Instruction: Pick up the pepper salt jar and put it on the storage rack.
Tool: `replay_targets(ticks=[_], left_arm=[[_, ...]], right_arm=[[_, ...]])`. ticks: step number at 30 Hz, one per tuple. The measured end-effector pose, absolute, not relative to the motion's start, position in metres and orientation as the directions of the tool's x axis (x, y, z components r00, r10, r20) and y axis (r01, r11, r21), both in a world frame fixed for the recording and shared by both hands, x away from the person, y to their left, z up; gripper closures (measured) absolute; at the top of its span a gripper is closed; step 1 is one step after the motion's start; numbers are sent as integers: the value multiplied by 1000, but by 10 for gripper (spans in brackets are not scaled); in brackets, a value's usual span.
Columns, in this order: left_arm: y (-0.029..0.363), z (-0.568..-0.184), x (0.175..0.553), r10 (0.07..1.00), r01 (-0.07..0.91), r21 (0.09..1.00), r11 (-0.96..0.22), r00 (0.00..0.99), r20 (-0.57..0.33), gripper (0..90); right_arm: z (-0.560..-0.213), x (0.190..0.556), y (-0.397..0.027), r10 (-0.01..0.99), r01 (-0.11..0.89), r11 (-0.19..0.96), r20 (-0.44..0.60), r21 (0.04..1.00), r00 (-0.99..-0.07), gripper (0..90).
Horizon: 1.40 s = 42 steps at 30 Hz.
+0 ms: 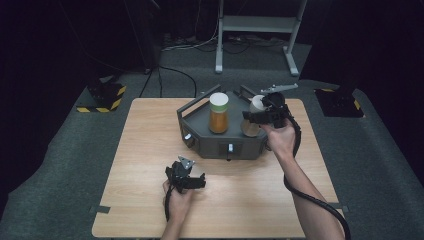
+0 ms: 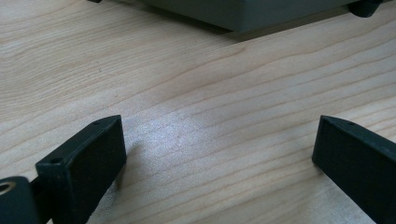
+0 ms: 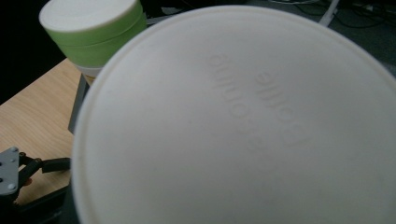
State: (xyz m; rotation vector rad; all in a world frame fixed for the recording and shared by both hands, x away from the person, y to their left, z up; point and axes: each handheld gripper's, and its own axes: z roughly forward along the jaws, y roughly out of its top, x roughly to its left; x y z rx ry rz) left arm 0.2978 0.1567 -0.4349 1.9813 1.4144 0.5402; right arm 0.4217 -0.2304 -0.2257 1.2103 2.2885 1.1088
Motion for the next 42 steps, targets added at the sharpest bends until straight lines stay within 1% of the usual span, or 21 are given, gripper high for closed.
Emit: replay_targets(ticks=[4,7,23,42], left_arm=[[157,-435,298,941,679,700,-218,337,-34,28],[157,-435,298,941,679,701,-219,337,-33,28],[157,-435,298,941,679,701,-219,337,-33,28],[157,-435,298,941,679,701,-219,337,-33,28]], right_arm=[[-230,425,-224,820,567,335,64,752,-569,342],[-233,428,-219,837,586,312,76,748,-542,344],[-238,440,-187,833,583,382,6,717,-553,346],[-240,445,-190,820,581,390,17,714,-571,339]])
